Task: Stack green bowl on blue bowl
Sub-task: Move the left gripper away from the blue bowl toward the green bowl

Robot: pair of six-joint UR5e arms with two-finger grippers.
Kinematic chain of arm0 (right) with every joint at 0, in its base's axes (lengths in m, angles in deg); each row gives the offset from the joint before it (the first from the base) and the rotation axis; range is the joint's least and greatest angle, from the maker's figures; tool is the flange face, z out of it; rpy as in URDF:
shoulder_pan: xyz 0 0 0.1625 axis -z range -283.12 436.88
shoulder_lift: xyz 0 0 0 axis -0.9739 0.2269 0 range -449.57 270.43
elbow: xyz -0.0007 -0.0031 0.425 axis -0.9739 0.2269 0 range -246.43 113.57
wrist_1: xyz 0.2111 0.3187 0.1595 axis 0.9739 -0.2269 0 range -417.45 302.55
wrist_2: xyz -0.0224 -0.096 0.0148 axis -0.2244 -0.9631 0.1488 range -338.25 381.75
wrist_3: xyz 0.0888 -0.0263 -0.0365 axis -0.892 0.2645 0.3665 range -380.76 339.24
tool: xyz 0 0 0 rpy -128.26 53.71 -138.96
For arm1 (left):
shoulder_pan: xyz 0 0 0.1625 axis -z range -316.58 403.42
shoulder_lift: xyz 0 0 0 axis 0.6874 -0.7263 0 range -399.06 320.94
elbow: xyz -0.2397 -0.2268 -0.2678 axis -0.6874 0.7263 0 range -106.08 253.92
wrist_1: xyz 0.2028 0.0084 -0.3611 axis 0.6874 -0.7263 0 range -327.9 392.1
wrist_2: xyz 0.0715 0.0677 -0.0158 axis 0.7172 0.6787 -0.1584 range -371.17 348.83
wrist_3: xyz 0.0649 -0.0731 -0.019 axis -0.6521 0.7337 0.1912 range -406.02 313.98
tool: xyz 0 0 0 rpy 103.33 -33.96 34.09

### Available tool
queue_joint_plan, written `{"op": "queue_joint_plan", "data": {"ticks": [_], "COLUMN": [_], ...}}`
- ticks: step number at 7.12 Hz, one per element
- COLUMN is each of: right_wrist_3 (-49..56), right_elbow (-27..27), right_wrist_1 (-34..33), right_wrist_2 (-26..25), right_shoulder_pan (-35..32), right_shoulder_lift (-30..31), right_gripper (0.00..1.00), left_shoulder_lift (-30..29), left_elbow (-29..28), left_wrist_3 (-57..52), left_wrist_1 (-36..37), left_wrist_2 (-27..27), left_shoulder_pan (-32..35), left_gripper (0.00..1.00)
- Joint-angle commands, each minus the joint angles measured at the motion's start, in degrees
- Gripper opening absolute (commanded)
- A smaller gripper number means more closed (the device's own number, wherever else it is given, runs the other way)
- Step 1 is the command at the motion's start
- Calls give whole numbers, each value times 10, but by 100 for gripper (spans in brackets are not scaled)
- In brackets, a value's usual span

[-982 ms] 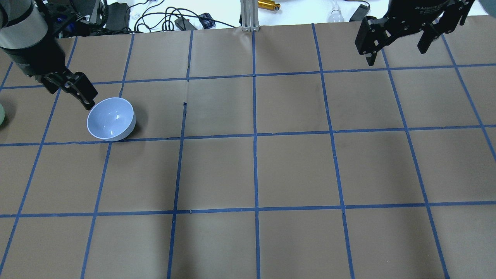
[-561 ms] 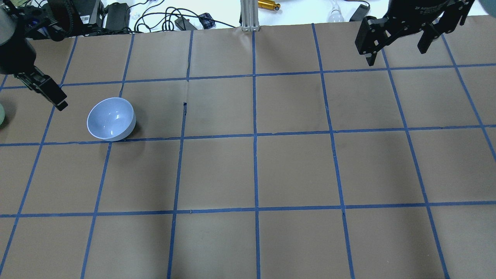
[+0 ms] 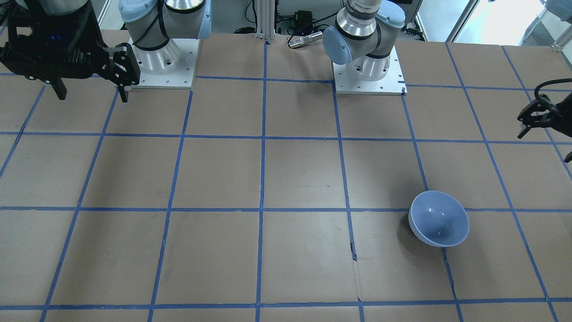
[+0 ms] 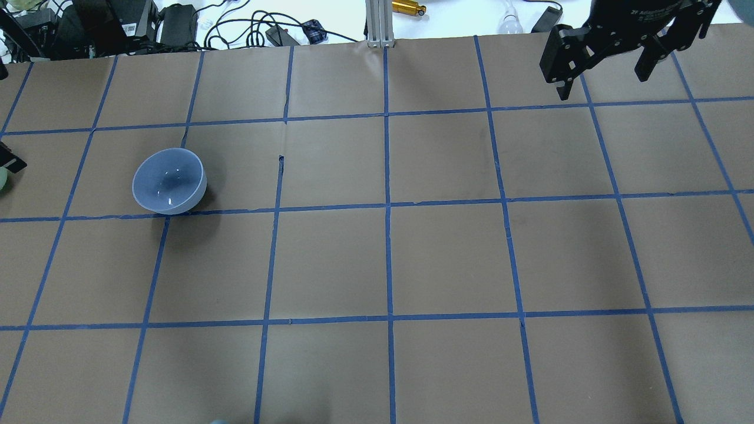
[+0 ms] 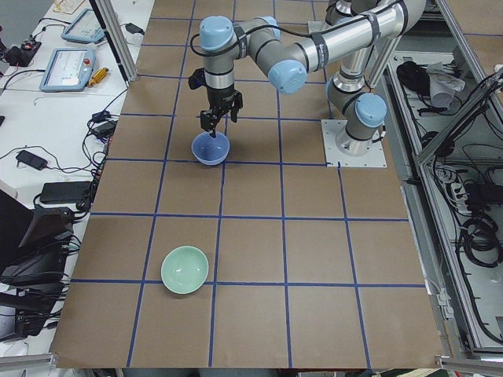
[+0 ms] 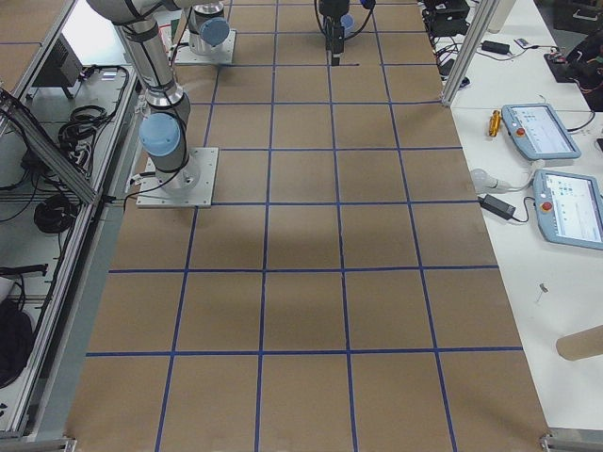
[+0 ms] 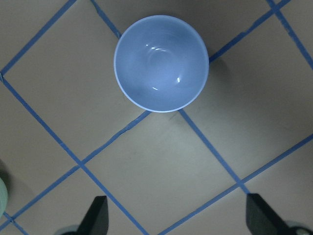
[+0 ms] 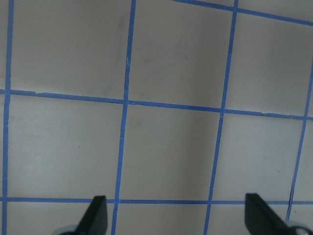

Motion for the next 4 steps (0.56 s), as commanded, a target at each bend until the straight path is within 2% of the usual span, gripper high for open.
{"op": "queue_joint_plan", "data": {"ticks": [1,2,4], "right_wrist_3": [0,0,0], "right_elbow": [0,0,0], "right_wrist_1": [0,0,0], "right_wrist_2": [0,0,0], "right_shoulder_pan": [0,0,0], "right_shoulder_lift": [0,0,0], "right_gripper": [100,100,100], "left_shoulder_lift": [-29,-46,-87], "left_elbow": [-13,-29,-68], "left_wrist_3": [-73,-121,-175], "left_wrist_1": [21,30,30], "left_wrist_2": [-4,-22,-24], "left_shoulder_pan": [-48,-64,-89], "left_gripper": [100,100,100]}}
